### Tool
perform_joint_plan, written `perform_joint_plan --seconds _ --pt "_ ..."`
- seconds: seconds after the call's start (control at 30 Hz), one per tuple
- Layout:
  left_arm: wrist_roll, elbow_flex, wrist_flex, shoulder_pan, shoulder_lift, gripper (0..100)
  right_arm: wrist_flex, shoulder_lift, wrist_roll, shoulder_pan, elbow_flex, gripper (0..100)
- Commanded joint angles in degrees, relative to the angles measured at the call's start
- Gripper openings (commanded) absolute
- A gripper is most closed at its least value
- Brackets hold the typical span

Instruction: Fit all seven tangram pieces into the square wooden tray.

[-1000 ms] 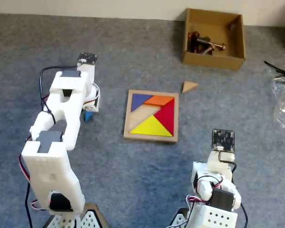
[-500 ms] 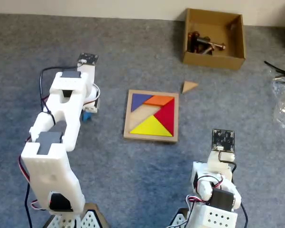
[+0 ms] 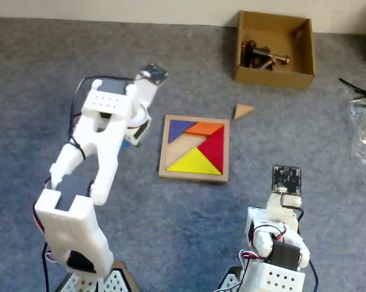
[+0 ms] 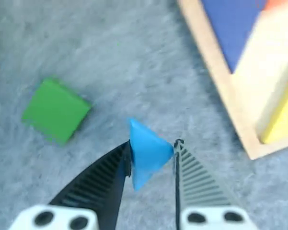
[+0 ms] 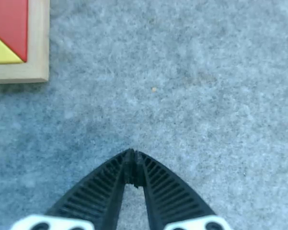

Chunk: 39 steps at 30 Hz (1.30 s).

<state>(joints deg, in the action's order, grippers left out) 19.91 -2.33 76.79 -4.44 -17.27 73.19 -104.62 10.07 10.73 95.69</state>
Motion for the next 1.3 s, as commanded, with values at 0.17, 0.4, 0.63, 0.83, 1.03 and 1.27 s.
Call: perform_joint_plan --seconds 0.17,0.4,0.63,0.83,1.03,1.27 --pt "1.6 -3.2 -2.2 -6.5 3.2 2 -1.7 -0.6 -0.4 0.7 6.3 1.0" --pt "1.5 -3.2 -3.9 -11.6 3.5 2 -1.7 -0.6 -0.4 0.7 6.3 1.0" --pt "1.5 -7.1 -4.1 -14.9 2.9 2 -1.7 -0.6 -0.4 0.7 6.3 1.0" --pt "1.4 -8.9 -5.3 -16.0 2.9 2 -1.7 -0.6 -0.4 0.7 6.3 1.0" --pt "-0.1 -9.4 -7.1 -16.8 0.0 2 -1.7 -0.6 -0.4 0.7 6.3 1.0" --pt "-3.4 -10.3 -9.5 -19.2 -2.5 2 -1.7 -0.6 -0.4 0.7 6.3 1.0"
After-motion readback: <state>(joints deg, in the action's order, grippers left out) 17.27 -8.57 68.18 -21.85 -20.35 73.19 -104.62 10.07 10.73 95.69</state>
